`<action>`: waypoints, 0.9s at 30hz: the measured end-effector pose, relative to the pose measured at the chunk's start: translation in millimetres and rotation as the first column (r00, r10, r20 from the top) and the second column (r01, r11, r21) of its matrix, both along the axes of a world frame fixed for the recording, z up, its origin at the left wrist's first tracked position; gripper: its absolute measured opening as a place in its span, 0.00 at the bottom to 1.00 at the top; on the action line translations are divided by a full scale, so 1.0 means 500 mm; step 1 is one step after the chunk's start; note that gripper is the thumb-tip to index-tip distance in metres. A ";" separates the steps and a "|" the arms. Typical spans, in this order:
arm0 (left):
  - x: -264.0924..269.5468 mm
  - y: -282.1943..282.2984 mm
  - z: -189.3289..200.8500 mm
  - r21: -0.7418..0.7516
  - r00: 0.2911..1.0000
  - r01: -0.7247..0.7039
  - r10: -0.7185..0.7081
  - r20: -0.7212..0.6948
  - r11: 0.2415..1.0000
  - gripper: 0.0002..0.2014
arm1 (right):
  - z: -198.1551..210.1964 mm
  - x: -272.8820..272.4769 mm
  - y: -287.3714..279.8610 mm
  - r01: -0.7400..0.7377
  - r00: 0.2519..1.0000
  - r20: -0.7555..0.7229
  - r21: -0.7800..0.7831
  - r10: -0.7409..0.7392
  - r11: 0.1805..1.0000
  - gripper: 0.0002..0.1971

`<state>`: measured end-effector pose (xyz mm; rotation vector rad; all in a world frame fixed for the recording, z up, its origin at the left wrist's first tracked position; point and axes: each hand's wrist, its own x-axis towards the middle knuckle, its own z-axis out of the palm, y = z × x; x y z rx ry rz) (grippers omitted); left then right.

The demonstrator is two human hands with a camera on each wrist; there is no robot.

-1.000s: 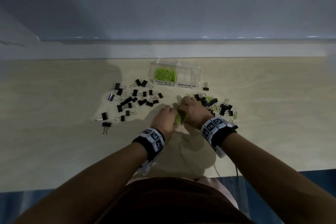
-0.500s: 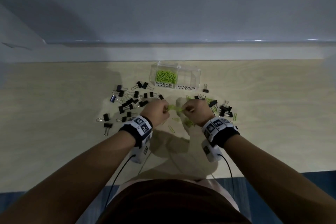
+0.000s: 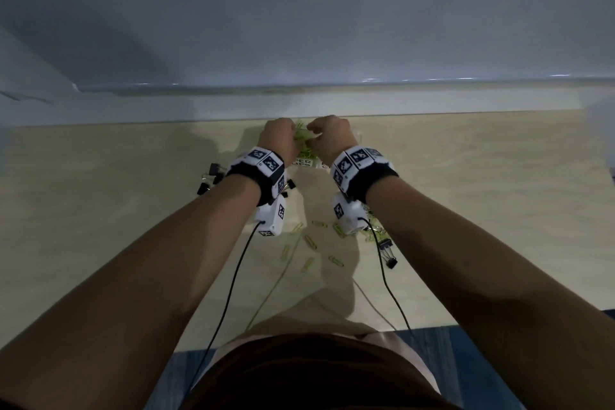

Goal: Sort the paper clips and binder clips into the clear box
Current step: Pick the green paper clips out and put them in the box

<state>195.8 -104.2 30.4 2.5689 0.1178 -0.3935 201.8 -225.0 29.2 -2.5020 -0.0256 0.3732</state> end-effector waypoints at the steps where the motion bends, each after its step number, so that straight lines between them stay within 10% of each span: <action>1: -0.004 0.000 -0.006 0.001 0.999 0.044 -0.044 0.004 0.999 0.07 | 0.000 -0.007 -0.017 0.003 1.000 0.019 0.009 -0.003 1.000 0.15; 19: -0.102 -0.038 -0.060 0.048 0.893 0.365 -0.365 0.265 0.930 0.10 | -0.046 -0.139 -0.226 -0.117 0.967 0.233 0.036 0.105 0.993 0.11; 27: -0.179 -0.177 -0.092 -0.097 0.781 0.617 -0.623 -0.052 0.781 0.17 | -0.095 -0.289 -0.239 -0.134 0.991 0.008 -0.075 0.135 0.988 0.09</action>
